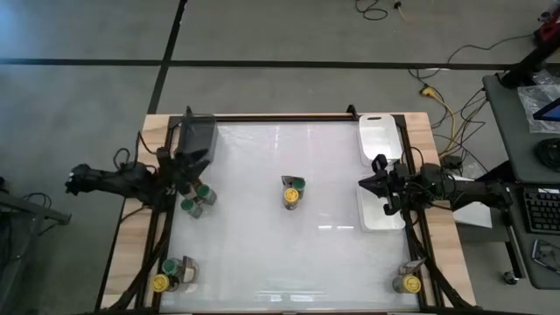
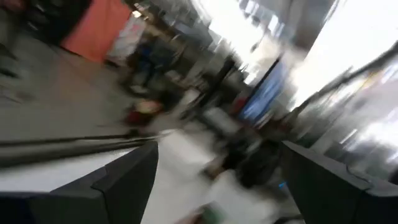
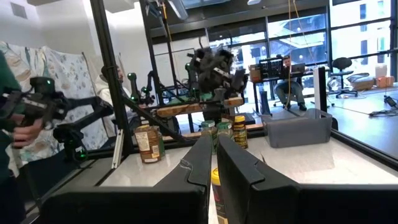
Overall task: Sort spices by type
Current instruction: Put the orange seasoning bag into the black bin
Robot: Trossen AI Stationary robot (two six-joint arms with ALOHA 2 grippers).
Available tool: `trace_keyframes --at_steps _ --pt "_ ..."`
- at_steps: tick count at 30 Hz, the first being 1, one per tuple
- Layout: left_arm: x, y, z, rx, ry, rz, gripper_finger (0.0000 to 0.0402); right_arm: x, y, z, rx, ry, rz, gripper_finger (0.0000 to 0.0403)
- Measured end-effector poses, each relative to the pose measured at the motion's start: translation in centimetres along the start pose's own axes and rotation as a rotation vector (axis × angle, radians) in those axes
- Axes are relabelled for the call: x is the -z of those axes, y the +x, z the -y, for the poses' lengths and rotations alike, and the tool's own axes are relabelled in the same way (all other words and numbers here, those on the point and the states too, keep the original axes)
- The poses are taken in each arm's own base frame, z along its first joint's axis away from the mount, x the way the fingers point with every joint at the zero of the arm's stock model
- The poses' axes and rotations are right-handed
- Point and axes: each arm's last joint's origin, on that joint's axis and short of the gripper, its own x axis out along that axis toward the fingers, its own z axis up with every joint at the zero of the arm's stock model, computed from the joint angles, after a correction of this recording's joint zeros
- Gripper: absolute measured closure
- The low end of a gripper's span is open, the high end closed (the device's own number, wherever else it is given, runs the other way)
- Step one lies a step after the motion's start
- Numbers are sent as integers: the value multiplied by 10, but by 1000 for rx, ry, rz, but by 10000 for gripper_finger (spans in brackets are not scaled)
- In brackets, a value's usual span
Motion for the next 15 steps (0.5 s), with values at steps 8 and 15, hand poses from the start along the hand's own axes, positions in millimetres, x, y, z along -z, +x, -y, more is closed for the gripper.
trace_keyframes --at_steps 8,15 --pt "-46 -2 17 -182 317 -313 86 0 0 0 0 0 0 385" --pt "-68 -3 28 -356 247 -584 86 0 0 0 0 0 0 385"
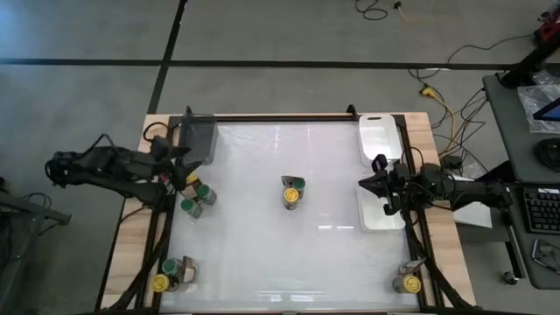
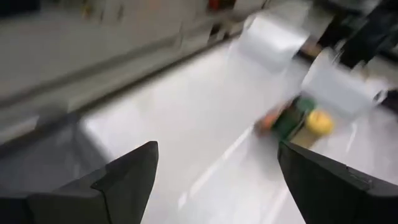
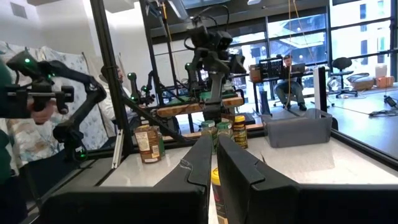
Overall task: Sort spices by type
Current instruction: Put the orange seasoning bag into the black bin
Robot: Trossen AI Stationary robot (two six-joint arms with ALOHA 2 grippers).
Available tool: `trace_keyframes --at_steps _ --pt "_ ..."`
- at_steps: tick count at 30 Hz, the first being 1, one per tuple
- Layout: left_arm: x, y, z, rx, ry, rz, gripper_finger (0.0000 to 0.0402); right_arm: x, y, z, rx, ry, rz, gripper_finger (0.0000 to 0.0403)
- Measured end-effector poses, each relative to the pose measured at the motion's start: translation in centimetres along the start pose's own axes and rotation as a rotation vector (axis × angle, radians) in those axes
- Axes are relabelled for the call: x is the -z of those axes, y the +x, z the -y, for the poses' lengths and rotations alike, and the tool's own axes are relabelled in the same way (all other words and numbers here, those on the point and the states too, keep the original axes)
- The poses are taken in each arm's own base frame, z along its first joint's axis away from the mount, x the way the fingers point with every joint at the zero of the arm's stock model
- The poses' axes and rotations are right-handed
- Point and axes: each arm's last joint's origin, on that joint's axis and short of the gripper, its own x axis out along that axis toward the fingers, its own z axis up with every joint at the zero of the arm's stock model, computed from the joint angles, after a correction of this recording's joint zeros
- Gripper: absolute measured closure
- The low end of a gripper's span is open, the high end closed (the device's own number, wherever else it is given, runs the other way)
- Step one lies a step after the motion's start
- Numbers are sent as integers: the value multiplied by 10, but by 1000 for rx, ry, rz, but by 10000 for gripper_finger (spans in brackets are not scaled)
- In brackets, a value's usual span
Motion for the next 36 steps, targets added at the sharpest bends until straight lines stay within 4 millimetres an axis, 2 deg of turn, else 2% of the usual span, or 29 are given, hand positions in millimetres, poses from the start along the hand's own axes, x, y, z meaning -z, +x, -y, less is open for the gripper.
trace_keyframes --at_steps 7,17,21,28,36 --pt "-3 -1 9 -183 -65 -428 86 0 0 0 0 0 1 385" --pt "17 31 34 -302 -29 -807 86 0 0 0 0 0 0 385" --pt "18 39 32 -381 -13 -863 86 0 0 0 0 0 0 385" --pt "11 58 19 -380 37 -939 86 0 0 0 0 0 0 385" --pt "21 71 1 -367 72 -1035 86 0 0 0 0 0 0 385"
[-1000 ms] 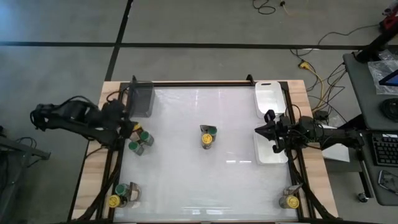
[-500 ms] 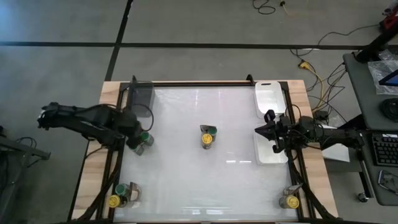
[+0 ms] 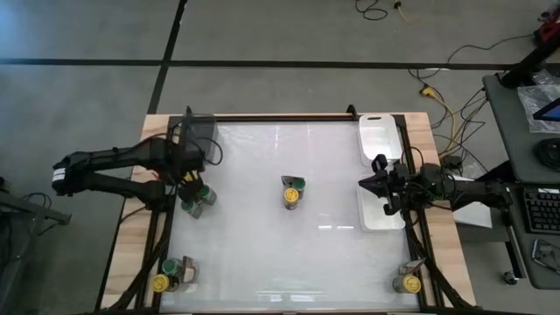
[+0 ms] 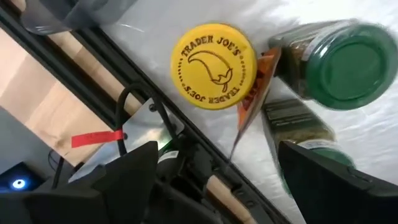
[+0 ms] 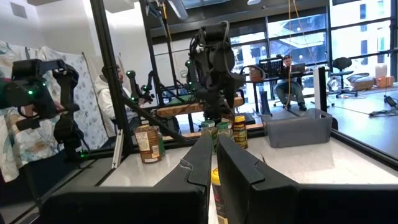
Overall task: Sort spices by type
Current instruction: Put the orange seasoning bag into the black bin
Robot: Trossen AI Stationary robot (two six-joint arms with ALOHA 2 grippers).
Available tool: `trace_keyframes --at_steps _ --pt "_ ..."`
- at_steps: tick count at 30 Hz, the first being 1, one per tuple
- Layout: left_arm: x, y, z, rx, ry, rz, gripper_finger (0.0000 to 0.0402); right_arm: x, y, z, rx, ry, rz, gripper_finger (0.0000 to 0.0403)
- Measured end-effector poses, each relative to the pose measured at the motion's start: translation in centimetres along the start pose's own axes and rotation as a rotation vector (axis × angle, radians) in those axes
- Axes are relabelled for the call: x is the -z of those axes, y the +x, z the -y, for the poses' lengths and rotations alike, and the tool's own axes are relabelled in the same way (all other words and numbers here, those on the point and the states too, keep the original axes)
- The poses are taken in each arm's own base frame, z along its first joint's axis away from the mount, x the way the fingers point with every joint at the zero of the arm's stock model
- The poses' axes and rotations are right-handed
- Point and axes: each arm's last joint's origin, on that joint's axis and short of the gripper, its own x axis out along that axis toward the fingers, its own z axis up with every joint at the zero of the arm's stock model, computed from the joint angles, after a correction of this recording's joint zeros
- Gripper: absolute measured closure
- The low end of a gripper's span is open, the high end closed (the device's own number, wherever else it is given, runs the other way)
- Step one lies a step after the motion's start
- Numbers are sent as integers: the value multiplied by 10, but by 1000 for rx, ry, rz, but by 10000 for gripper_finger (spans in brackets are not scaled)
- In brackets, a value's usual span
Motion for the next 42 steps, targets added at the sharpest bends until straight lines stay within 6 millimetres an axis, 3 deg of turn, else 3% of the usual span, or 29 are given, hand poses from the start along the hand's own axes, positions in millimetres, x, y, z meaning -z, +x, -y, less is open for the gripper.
trace_keyframes --at_steps 8,30,38,42 --pt "-2 21 5 49 31 -41 112 0 0 0 0 0 0 385" --pt "-4 25 7 69 68 -14 391 0 0 0 0 0 0 385" --pt "-2 23 7 108 118 -30 401 0 0 0 0 0 0 385" --pt "-1 11 8 187 137 -27 401 0 0 0 0 0 0 385"
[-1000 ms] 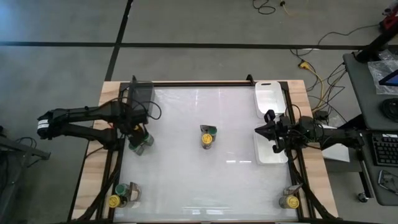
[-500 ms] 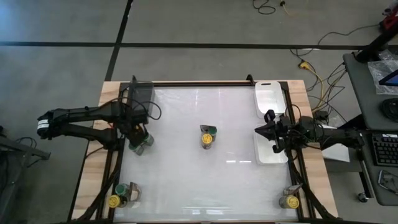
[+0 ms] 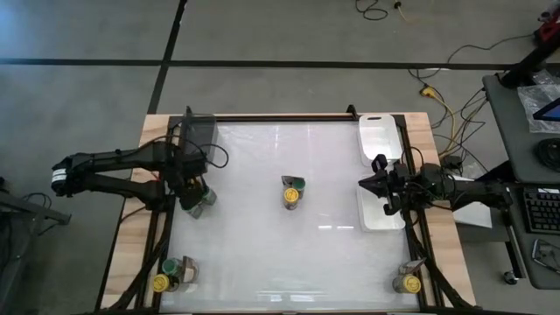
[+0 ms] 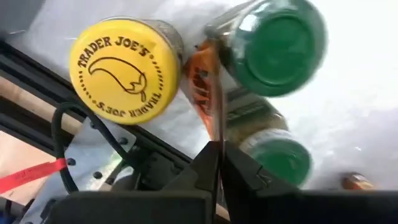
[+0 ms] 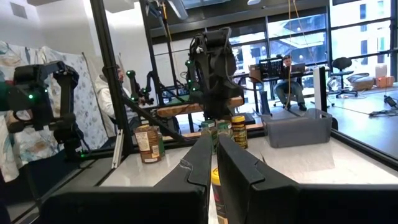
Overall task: Sort spices by type
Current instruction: Put the orange seasoning bag into the black bin
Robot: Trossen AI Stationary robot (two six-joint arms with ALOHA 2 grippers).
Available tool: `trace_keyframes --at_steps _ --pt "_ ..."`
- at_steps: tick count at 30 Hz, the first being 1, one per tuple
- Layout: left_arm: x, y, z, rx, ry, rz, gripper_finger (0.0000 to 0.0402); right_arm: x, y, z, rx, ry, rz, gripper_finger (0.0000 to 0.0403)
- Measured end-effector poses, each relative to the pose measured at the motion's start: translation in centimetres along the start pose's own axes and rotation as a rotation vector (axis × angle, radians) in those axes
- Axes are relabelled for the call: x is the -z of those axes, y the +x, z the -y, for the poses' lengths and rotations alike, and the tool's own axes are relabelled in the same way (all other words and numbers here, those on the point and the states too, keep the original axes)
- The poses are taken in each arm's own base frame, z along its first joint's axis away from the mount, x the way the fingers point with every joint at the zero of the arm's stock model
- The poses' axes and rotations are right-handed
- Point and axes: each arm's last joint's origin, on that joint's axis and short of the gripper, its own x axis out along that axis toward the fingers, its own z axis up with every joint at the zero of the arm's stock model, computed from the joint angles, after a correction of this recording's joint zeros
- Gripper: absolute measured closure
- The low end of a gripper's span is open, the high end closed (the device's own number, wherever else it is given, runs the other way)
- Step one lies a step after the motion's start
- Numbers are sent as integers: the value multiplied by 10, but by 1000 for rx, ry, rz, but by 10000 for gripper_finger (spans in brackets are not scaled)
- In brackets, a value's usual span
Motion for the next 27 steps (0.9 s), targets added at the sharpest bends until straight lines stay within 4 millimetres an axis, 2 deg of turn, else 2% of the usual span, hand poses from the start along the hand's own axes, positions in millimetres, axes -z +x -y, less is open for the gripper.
trace_keyframes --at_steps 9,12,15,20,23,27 --pt "3 -53 3 41 -1 131 401 0 0 0 0 0 0 385" --pt "3 -64 4 50 0 161 401 0 0 0 0 0 0 385" --pt "2 -64 3 33 -14 171 401 0 0 0 0 0 -1 385" --pt "2 -52 2 0 -56 130 392 0 0 0 0 0 0 385" --pt "3 -42 0 -36 -80 105 364 0 0 0 0 0 1 385" --pt "3 -31 -2 -61 -97 72 303 0 0 0 0 0 0 385"
